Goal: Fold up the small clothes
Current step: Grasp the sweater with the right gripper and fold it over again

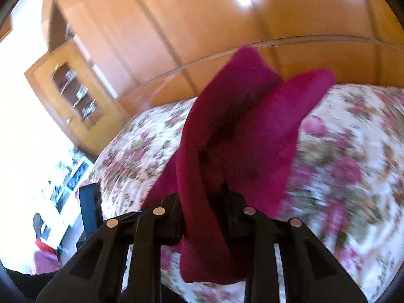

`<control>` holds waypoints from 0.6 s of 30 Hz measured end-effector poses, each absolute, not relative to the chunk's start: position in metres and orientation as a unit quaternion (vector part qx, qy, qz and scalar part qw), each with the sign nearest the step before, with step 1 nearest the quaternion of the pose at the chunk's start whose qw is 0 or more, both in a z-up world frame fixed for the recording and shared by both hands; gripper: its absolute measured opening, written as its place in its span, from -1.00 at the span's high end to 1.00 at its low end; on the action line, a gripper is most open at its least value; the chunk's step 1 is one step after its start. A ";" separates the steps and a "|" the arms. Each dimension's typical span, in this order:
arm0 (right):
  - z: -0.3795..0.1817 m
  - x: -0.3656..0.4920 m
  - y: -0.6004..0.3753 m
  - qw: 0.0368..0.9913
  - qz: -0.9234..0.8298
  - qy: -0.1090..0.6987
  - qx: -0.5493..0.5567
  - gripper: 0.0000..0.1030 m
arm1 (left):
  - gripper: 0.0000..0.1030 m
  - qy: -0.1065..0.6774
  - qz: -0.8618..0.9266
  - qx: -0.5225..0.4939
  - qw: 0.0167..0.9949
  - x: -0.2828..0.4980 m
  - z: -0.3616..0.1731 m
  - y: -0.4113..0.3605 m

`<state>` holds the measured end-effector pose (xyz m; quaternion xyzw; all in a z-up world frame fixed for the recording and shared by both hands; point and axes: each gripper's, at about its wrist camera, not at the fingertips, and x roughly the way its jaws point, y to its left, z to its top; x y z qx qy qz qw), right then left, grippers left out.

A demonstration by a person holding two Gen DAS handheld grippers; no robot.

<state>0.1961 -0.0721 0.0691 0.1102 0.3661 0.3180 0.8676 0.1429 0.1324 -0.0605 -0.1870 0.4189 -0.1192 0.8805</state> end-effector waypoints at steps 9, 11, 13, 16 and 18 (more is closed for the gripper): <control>0.015 0.198 0.047 0.844 0.336 0.418 -0.020 0.45 | 0.28 0.382 -0.091 -0.288 0.874 0.127 -0.033 0.206; 0.013 0.195 0.047 0.840 0.356 0.410 -0.008 0.01 | 0.28 0.375 -0.091 -0.310 0.869 0.123 -0.029 0.221; 0.017 0.186 0.040 0.830 0.391 0.397 0.010 -0.30 | 0.28 0.368 -0.098 -0.329 0.864 0.121 -0.023 0.229; 0.028 0.163 0.026 0.820 0.426 0.382 0.034 -0.65 | 0.23 0.361 -0.120 -0.354 0.854 0.120 -0.015 0.234; 0.032 0.146 0.005 0.817 0.437 0.374 0.043 -0.80 | 0.11 0.353 -0.137 -0.364 0.851 0.120 -0.007 0.233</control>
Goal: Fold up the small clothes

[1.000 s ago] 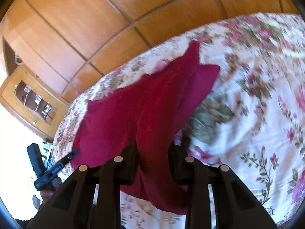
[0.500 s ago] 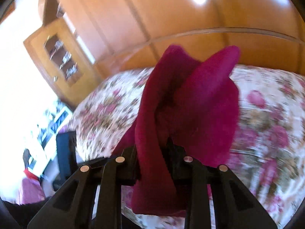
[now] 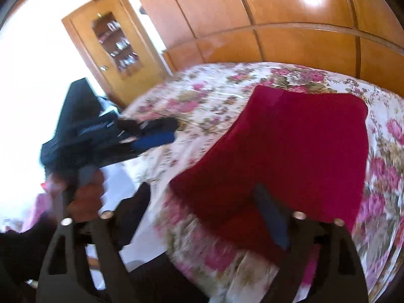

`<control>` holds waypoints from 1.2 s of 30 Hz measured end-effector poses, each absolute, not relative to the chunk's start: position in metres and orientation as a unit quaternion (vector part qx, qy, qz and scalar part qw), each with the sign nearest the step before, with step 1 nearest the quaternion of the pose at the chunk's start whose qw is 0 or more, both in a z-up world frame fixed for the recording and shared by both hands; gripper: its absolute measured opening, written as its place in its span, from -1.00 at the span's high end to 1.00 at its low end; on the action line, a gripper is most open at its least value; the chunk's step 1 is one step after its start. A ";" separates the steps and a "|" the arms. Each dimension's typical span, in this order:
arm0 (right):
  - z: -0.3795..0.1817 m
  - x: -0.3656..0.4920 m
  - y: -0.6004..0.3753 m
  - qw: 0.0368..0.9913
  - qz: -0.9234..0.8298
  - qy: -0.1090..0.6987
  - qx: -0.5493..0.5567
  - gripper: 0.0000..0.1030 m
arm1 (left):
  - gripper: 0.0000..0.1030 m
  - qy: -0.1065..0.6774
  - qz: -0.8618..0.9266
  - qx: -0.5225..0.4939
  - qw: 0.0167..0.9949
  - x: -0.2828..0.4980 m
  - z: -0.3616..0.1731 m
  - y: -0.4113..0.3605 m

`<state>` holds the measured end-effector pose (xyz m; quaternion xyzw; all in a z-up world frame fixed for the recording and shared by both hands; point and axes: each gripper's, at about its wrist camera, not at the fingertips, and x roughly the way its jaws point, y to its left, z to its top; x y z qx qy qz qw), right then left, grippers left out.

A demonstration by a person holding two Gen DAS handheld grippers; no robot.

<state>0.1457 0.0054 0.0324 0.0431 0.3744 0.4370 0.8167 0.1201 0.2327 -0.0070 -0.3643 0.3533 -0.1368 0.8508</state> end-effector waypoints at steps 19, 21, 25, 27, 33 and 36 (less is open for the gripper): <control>-0.016 0.124 -0.063 0.894 0.232 0.383 -0.014 -0.95 | 0.58 0.467 -0.148 -0.251 0.835 0.187 -0.027 0.151; -0.013 0.128 -0.057 0.896 0.240 0.374 -0.001 -0.95 | 0.63 0.448 -0.146 -0.238 0.849 0.183 -0.015 0.154; 0.009 0.126 -0.053 0.900 0.284 0.329 0.043 -0.95 | 0.64 0.413 -0.134 -0.203 0.878 0.173 0.006 0.164; 0.015 0.127 -0.047 0.896 0.305 0.317 0.056 -0.89 | 0.64 0.424 -0.111 -0.158 0.885 0.174 -0.006 0.160; -0.030 0.147 -0.011 0.879 0.291 0.377 0.007 -0.36 | 0.59 0.429 -0.071 -0.117 0.893 0.171 -0.060 0.152; -0.035 0.144 -0.010 0.885 0.289 0.365 -0.007 -0.41 | 0.54 0.425 -0.066 -0.133 0.893 0.167 -0.056 0.155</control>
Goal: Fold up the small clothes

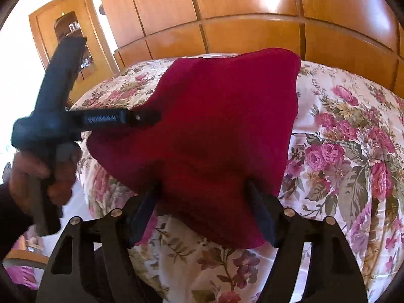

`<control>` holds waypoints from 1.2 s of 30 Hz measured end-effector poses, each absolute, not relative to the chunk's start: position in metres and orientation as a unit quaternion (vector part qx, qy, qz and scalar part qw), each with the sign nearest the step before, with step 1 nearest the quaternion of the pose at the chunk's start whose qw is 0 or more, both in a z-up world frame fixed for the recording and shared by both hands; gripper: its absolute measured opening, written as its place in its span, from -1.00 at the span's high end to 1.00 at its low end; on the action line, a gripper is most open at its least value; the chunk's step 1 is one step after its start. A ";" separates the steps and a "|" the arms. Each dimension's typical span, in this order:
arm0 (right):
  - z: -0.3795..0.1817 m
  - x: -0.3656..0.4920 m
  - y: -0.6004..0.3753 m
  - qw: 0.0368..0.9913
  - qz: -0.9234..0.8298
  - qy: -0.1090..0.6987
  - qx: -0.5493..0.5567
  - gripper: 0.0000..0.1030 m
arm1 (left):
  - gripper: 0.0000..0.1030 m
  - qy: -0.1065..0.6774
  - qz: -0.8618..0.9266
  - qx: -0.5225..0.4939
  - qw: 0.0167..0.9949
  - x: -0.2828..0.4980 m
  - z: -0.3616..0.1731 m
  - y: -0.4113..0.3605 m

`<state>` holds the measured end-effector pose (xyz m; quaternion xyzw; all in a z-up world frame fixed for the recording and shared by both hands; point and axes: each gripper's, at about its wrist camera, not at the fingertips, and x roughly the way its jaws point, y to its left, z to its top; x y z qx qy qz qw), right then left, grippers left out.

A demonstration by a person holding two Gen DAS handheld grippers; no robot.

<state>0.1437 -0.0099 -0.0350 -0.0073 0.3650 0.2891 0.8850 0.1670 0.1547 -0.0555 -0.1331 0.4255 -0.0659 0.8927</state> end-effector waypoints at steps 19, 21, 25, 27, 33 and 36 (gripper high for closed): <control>0.043 0.214 -0.055 0.897 0.269 0.342 0.078 -0.88 | -0.28 0.396 -0.017 -0.069 0.916 0.168 -0.040 0.147; 0.048 0.233 -0.042 0.898 0.267 0.341 0.079 -0.86 | -0.30 0.396 -0.020 -0.067 0.916 0.169 -0.042 0.148; 0.050 0.259 -0.015 0.897 0.276 0.343 0.054 -0.85 | -0.30 0.398 -0.028 -0.071 0.914 0.172 -0.046 0.150; 0.043 0.276 0.000 0.893 0.271 0.357 0.034 -0.85 | -0.30 0.398 -0.032 -0.072 0.914 0.172 -0.047 0.151; -0.021 0.314 0.027 0.874 0.232 0.426 -0.032 -0.92 | -0.33 0.404 -0.044 -0.087 0.910 0.175 -0.057 0.155; -0.019 0.314 0.016 0.873 0.238 0.425 -0.007 -0.93 | -0.34 0.405 -0.056 -0.116 0.905 0.177 -0.064 0.160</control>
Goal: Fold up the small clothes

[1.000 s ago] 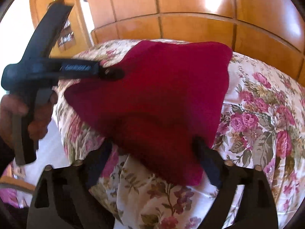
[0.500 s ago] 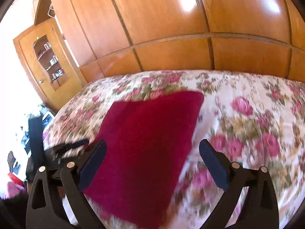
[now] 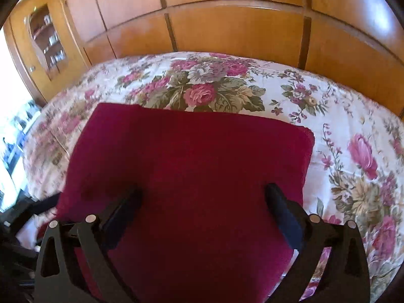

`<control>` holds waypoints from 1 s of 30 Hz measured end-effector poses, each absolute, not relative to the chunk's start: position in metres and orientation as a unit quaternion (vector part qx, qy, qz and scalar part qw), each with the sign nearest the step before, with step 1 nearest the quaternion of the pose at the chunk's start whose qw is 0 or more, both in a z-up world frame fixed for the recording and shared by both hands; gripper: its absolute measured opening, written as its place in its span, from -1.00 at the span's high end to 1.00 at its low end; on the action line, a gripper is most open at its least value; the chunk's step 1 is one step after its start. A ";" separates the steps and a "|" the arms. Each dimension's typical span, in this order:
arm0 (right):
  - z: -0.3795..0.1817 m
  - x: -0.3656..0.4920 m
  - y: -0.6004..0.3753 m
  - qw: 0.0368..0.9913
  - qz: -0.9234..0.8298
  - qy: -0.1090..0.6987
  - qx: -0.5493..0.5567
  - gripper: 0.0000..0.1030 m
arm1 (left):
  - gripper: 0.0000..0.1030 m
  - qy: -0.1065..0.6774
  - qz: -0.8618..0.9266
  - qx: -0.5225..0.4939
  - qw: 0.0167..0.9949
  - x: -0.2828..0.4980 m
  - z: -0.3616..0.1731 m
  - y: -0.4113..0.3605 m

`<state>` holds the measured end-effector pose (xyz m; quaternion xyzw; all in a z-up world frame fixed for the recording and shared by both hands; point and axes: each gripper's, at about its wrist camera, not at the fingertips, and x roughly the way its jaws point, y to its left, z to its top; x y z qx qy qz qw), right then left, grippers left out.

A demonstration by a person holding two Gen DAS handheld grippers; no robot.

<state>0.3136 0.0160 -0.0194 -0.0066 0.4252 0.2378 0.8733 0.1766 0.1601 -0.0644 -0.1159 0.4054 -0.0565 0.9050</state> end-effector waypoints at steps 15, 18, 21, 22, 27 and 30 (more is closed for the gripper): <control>-0.042 0.272 -0.070 0.817 0.307 0.435 0.220 -0.66 | -0.07 0.403 -0.177 -0.284 0.852 0.179 -0.094 0.197; -0.044 0.275 -0.062 0.804 0.324 0.442 0.230 -0.42 | 0.05 0.396 -0.189 -0.293 0.849 0.174 -0.094 0.198; -0.048 0.278 -0.064 0.793 0.333 0.448 0.246 -0.27 | 0.09 0.389 -0.197 -0.312 0.844 0.169 -0.095 0.200; -0.047 0.277 -0.066 0.792 0.334 0.447 0.248 -0.13 | 0.09 0.386 -0.196 -0.315 0.844 0.167 -0.095 0.200; -0.027 0.257 -0.067 0.810 0.331 0.430 0.223 0.14 | 0.13 0.380 -0.198 -0.314 0.847 0.159 -0.084 0.191; -0.019 0.246 -0.069 0.821 0.325 0.419 0.213 0.16 | 0.15 0.382 -0.204 -0.311 0.846 0.152 -0.080 0.186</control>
